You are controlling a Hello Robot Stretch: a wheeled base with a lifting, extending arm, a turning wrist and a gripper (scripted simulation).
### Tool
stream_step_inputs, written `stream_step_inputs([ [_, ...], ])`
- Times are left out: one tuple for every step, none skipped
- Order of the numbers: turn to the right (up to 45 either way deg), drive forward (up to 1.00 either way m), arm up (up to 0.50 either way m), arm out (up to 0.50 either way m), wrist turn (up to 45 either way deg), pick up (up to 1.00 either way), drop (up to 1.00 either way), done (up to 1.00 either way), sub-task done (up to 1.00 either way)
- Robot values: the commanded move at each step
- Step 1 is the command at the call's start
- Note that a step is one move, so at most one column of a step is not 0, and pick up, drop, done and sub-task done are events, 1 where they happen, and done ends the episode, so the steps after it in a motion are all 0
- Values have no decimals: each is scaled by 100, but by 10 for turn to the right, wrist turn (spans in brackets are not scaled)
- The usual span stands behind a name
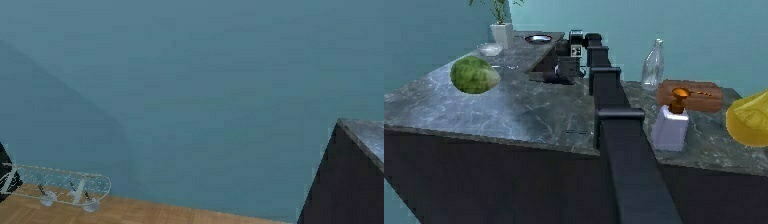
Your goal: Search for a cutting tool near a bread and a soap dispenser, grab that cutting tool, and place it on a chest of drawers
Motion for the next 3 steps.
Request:
stream_step_inputs([
  [0,0,0,0,-450,0,0,0,0],
  [0,0,0,0,-450,0,0,0,0],
  [0,0,0,0,-420,0,0,0,0],
])
